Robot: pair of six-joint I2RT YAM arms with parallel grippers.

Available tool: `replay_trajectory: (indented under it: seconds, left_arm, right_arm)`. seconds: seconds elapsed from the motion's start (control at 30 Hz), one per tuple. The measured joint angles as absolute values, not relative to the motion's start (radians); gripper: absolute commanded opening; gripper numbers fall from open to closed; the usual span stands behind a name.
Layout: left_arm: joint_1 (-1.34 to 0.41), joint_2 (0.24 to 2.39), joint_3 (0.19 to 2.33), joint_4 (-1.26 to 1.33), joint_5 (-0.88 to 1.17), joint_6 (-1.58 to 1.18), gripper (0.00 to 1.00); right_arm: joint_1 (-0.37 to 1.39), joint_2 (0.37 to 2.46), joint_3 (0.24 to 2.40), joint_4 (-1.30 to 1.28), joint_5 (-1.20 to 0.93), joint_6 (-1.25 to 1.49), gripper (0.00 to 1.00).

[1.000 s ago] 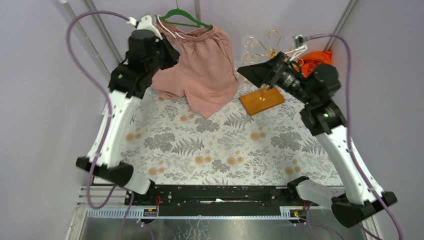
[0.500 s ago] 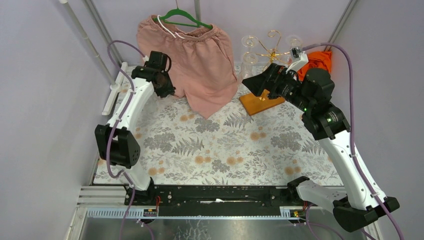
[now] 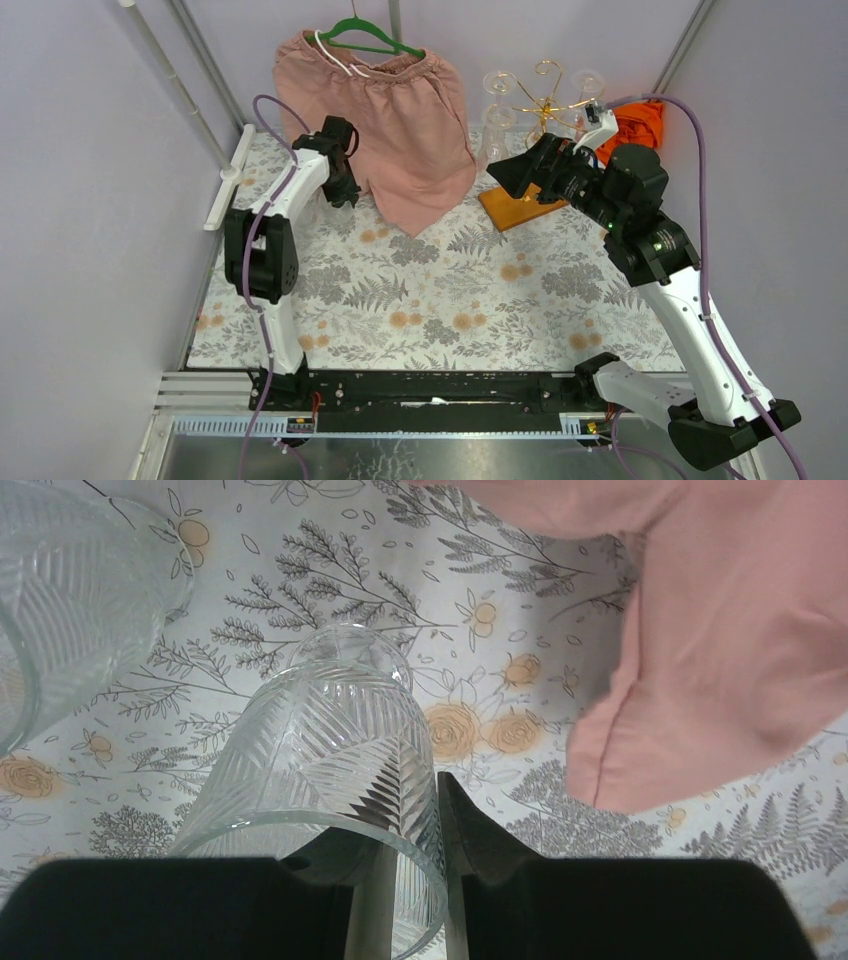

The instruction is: Take the wine glass off the wine glass rack

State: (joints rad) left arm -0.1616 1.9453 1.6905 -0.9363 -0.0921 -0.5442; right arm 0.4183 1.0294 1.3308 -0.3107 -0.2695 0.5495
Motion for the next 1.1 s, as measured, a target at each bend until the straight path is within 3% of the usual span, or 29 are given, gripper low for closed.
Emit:
replay_trajectory:
  seconds: [0.73,1.1]
  left_arm:
    - [-0.110,2.134,1.838,-0.933,-0.104,-0.544,0.00]
    - [-0.110,2.134,1.838,-0.933,-0.103,-0.543,0.25]
  right_arm:
    - [0.418,1.023,1.311,-0.302,-0.245,0.549,1.00]
    - [0.418,1.022,1.274,-0.289,-0.247,0.552,1.00]
